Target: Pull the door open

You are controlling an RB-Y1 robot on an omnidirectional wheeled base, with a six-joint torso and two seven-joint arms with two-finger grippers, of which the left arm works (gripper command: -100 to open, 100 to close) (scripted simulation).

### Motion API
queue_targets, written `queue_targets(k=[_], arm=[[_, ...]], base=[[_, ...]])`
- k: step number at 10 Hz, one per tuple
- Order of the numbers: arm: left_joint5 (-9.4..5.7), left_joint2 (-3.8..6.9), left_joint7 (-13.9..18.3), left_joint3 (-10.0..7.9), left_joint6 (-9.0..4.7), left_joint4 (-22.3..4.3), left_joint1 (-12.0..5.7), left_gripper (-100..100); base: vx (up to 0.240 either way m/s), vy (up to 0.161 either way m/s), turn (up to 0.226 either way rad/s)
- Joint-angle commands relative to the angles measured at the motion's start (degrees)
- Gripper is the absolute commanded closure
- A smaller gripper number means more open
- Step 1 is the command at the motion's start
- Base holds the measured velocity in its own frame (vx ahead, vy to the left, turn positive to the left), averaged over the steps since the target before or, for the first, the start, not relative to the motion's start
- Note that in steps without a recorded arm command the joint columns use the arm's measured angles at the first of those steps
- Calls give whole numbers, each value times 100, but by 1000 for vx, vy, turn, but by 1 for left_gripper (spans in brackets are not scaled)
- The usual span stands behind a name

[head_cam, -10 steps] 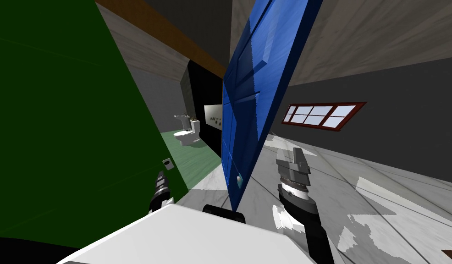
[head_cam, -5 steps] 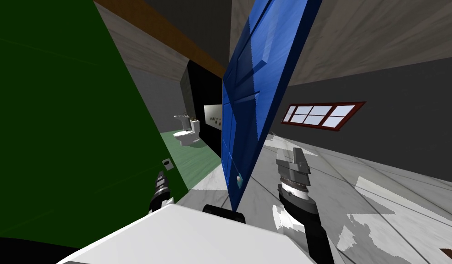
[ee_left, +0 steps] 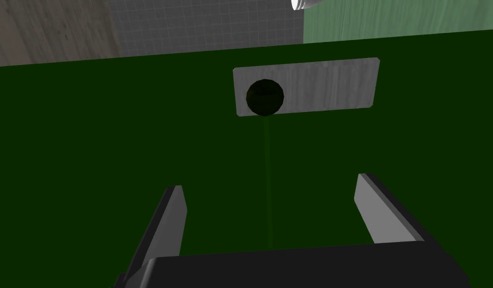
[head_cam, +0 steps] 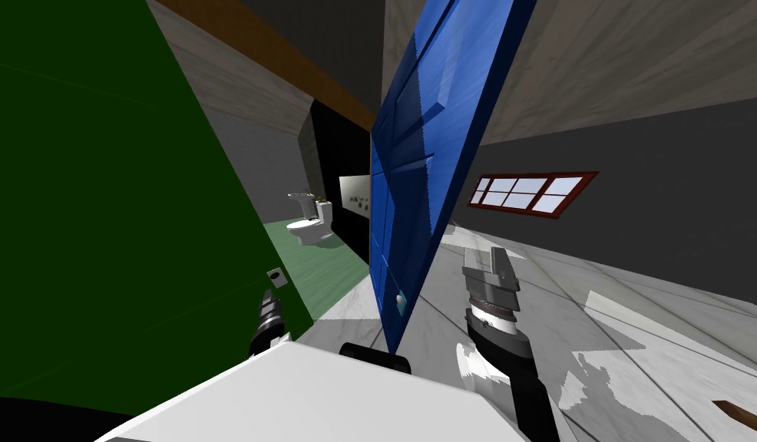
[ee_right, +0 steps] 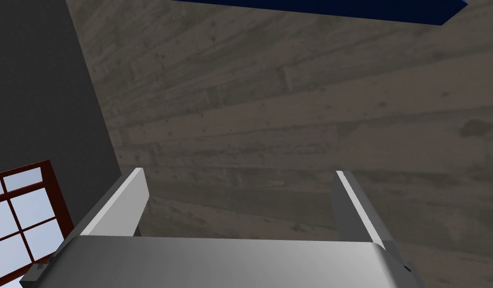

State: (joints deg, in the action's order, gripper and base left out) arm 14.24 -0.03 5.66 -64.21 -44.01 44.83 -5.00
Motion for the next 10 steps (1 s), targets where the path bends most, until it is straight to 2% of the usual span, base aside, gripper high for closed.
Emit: queue_targets(k=[1,2,3,4,5,6,10], arm=[[0,0,0,0,0,0,0,-100],[-49,178,93,-65,-75,-140,99,-100],[-49,178,93,-65,-75,-140,99,-100],[-62,224,118,-81,-94,-178,126,-100],[-109,375,209,-140,-162,-314,223,-100],[-126,426,243,-160,-186,-364,258,-100],[-126,426,243,-160,-186,-364,258,-100]], base=[[5,3,-19],[83,-11,-239],[84,-41,-185],[49,-47,-67],[92,-26,-212],[119,-18,-282],[9,-13,-2]])
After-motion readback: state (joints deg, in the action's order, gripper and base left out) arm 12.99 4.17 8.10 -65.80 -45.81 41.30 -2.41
